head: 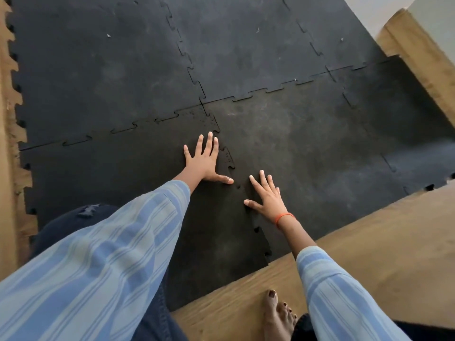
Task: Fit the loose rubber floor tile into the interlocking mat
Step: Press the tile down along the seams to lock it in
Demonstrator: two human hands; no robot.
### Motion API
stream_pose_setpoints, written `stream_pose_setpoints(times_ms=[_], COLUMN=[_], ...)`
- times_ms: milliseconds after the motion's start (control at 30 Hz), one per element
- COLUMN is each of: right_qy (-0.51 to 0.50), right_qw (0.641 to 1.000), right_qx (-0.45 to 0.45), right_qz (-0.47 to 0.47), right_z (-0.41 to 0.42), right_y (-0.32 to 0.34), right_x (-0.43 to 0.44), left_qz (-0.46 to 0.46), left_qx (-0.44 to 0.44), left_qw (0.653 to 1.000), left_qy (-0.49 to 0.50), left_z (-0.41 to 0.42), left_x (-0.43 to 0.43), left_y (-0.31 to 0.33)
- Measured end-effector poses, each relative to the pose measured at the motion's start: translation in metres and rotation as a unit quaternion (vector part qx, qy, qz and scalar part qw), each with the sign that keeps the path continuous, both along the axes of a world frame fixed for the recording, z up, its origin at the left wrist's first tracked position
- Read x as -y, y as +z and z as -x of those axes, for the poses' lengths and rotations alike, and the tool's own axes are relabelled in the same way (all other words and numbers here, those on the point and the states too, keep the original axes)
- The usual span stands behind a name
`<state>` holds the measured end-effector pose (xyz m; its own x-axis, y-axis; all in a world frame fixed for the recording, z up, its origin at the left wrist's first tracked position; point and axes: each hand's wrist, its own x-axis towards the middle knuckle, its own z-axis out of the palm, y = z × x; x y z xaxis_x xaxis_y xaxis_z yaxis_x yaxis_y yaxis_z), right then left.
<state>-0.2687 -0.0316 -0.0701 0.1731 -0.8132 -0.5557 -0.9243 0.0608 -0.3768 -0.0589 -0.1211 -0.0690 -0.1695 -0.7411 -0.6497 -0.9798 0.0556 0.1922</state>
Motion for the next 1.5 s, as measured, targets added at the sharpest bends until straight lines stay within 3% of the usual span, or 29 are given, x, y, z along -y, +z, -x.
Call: stream_pose_setpoints(times_ms=[267, 500, 900, 1067, 1500], right_qy=[-0.002, 0.12, 0.131, 0.196, 0.232], right_qw=[1.0, 0.989, 0.985, 0.967, 0.949], right_qx=[-0.015, -0.047, -0.097, -0.143, -0.211], right_qz=[0.014, -0.075, -0.061, -0.072, -0.04], right_z=[-0.004, 0.023, 0.013, 0.021, 0.007], right_y=[-0.002, 0.013, 0.016, 0.022, 0.014], right_x=[0.002, -0.002, -0.009, -0.014, -0.04], left_qz=[0.004, -0.004, 0.001, -0.003, 0.004], left_qx=[0.004, -0.004, -0.008, -0.01, -0.006], left_qw=[1.0, 1.0, 1.0, 1.0, 1.0], left_qy=[0.006, 0.007, 0.008, 0.009, 0.005], left_z=[0.004, 0.002, 0.001, 0.002, 0.001], left_x=[-0.001, -0.001, -0.003, -0.003, -0.003], left_y=[0.002, 0.003, 0.001, 0.003, 0.001])
